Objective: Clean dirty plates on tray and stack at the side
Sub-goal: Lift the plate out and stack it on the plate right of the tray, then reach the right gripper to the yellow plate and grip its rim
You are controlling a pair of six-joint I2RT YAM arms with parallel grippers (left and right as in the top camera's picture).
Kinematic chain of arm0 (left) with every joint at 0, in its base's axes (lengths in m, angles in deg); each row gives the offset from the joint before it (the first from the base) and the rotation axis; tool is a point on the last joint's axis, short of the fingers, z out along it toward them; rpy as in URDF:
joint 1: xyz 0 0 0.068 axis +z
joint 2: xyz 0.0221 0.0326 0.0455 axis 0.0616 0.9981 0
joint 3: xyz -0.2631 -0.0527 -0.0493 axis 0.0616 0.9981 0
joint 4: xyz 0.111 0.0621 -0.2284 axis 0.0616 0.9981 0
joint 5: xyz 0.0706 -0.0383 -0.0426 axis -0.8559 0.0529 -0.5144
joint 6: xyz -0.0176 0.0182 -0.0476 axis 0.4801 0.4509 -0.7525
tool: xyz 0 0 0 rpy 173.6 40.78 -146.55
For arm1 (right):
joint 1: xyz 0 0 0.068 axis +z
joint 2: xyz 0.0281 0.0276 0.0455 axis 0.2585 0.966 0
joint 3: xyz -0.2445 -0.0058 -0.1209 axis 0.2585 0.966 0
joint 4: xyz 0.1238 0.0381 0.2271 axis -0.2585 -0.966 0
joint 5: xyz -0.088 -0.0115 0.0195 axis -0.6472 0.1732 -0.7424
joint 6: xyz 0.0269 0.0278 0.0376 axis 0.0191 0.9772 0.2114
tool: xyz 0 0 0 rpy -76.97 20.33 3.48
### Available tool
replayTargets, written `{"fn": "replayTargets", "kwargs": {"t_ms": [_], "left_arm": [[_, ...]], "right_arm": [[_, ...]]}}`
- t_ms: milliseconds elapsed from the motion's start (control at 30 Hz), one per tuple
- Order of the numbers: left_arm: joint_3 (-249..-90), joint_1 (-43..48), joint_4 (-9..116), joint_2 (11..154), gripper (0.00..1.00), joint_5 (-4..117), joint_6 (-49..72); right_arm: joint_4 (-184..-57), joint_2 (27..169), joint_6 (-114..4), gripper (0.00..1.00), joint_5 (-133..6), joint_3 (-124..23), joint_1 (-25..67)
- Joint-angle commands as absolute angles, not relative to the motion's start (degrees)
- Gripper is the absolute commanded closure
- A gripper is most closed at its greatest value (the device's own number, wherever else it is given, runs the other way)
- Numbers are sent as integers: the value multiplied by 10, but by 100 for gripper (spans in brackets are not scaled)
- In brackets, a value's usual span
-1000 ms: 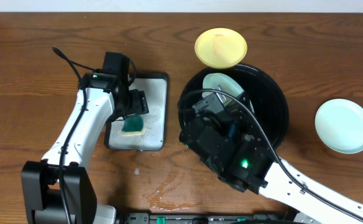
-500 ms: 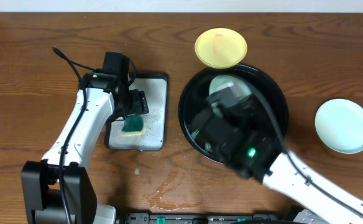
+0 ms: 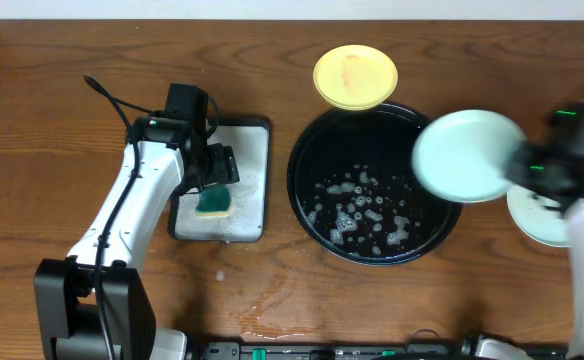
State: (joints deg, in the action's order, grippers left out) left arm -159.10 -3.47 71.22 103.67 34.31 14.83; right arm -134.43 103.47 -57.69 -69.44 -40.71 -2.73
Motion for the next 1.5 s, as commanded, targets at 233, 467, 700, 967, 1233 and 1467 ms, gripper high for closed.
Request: {"fn": "replayTargets", "kwargs": {"t_ms": [233,467,700,967,1233,1467], "left_arm": [[-1590,-33,714,1040,17,340,152],[-1590,-33,714,1040,17,340,152],[-1590,-33,714,1040,17,340,152],[-1590,-33,714,1040,17,340,152],[-1590,-33,714,1040,17,340,152],[-1590,-33,714,1040,17,340,152]], "right_arm": [[-1346,1146,-497,99,-672,-408,-282],[-1300,1204,-541,72,-631,-411,-311],[-1151,1148,-524,31,-208,-439,-250],[-1226,1072,-680,1,-354,-443,68],[-1139,1176,-571,1,-599,-443,295],[-956,1301,-303,1,-613,-443,291]]}}
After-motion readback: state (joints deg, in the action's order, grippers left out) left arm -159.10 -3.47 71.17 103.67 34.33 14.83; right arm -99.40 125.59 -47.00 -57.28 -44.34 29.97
